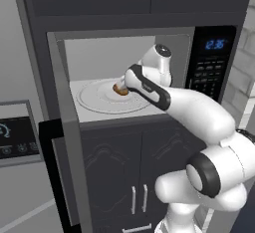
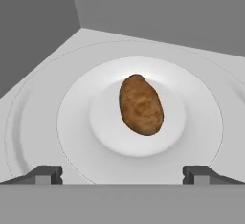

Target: Pick the potato from the microwave and place it on plate located on the counter.

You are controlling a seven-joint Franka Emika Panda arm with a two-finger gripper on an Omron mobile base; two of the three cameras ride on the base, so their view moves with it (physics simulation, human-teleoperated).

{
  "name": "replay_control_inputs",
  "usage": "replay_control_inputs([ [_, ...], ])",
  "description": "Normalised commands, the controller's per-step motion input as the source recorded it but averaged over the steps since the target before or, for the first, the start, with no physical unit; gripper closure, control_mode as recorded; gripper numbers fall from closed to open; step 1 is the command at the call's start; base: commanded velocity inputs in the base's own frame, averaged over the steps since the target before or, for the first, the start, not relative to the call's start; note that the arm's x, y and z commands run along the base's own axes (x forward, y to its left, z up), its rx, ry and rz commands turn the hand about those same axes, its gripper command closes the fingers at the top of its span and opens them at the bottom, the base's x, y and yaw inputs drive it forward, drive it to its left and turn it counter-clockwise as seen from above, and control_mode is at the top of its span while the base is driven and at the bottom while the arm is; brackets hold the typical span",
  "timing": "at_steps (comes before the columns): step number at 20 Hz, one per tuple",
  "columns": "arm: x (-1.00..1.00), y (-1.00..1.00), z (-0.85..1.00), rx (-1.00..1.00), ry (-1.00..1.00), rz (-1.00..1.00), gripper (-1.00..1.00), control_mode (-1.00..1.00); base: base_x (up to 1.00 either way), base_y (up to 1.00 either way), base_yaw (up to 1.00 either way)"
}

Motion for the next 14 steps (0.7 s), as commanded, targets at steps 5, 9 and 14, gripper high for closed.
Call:
replay_control_inputs([
  [5,0.22,0.06,-0.34,0.0,0.0,0.0,-1.0,-1.0,0.0,0.0,0.0],
  [9,0.32,0.04,-0.19,0.0,0.0,0.0,-1.0,-1.0,0.0,0.0,0.0],
  [14,0.47,0.02,-0.01,0.0,0.0,0.0,-1.0,-1.0,0.0,0.0,0.0],
])
